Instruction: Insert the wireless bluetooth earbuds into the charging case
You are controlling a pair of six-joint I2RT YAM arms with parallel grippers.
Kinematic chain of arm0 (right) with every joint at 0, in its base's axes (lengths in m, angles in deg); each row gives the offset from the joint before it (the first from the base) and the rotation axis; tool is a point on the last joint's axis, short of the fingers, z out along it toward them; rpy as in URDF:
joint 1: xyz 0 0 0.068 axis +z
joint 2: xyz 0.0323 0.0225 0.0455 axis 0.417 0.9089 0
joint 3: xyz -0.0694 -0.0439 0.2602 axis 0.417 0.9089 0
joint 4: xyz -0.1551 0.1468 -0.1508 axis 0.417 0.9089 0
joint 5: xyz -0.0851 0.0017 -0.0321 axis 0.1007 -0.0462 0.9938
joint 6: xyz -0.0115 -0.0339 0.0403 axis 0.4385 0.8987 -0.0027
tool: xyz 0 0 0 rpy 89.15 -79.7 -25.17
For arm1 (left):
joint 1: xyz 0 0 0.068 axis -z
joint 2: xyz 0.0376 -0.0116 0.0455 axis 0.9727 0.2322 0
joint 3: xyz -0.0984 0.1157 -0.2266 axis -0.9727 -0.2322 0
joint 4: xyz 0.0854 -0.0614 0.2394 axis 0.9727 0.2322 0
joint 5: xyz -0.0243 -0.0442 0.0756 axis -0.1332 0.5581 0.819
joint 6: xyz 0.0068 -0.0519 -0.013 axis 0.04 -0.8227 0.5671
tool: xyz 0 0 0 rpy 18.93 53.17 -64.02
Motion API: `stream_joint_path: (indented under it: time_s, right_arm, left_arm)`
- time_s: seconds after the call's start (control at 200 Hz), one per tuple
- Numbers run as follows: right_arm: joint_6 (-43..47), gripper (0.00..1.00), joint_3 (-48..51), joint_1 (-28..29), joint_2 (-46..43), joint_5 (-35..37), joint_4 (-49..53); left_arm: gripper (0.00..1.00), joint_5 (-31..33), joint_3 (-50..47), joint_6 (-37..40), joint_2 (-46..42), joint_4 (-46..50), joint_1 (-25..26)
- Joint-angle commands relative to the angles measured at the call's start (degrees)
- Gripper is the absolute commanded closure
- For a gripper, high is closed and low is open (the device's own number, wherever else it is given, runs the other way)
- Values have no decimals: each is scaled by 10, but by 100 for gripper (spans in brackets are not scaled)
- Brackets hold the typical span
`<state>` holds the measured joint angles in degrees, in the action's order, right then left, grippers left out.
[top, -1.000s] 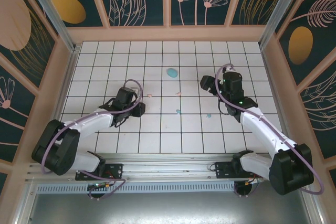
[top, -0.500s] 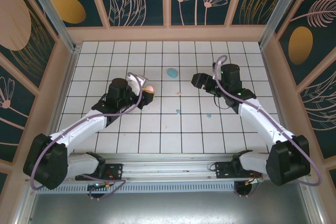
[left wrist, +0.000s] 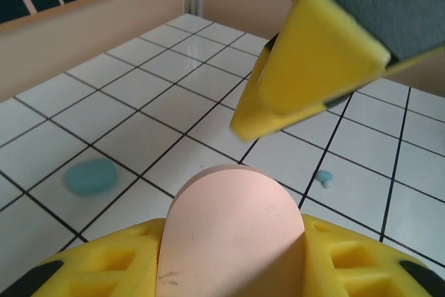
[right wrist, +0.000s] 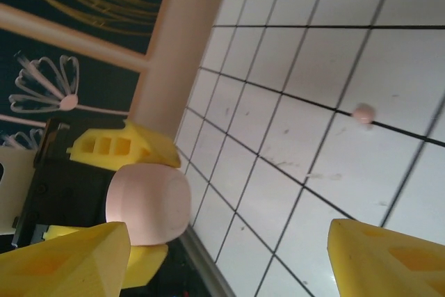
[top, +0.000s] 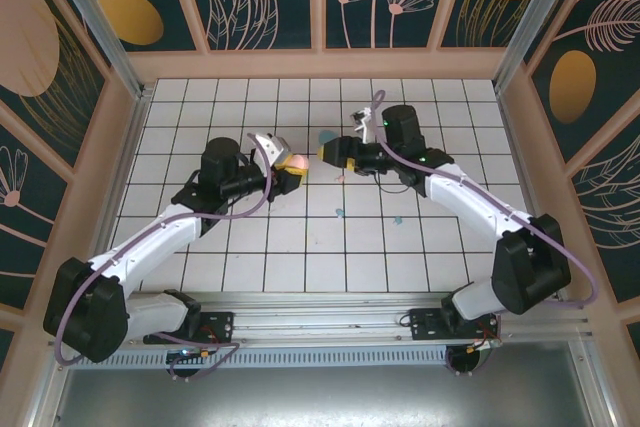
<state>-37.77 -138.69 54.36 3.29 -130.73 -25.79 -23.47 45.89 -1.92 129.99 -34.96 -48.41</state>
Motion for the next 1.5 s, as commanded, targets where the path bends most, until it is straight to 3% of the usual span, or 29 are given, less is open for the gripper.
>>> stream_joint_path:
  time_s: [0.0,0.22,0.305,0.4,0.555,0.6,0.661,0.821,0.886,0.966,1.041,1.221,1.496]
  right_arm:
    - [2,24,-36,13,27,-38,-9]
    - [17,24,-69,50,64,-46,5]
    - [17,29,-73,56,71,-47,9]
    - [17,40,-76,62,76,-54,13]
    - [17,67,-79,66,74,-59,23]
    - [16,75,-81,66,73,-58,29]
    - [3,82,-85,65,70,-48,36]
    - [-95,85,-84,39,37,-42,-5]
    - [-136,86,-84,20,17,-41,-27]
    - [-179,87,-82,-4,-8,-38,-51]
    - [-216,88,-75,-20,-28,-37,-81]
    - [-316,88,-42,-23,-41,-63,-189]
    - [-346,89,-30,-5,-51,-62,-221]
  left_arm:
    - [75,-35,24,18,11,17,5]
    - [75,-51,40,17,21,39,9]
    - [75,-51,39,15,20,42,10]
    - [75,-48,35,15,16,42,10]
    - [71,-31,28,15,10,40,10]
    - [64,-24,25,15,6,35,10]
    - [44,-3,18,6,-3,13,11]
    - [12,66,-5,-11,-61,-79,10]
    - [5,94,-8,-21,-84,-105,10]
    - [5,97,3,-36,-92,-120,10]
    - [8,59,5,-51,-88,-148,9]
    - [12,-16,-35,-104,-63,-313,10]
    - [18,-64,-7,-170,5,-390,9]
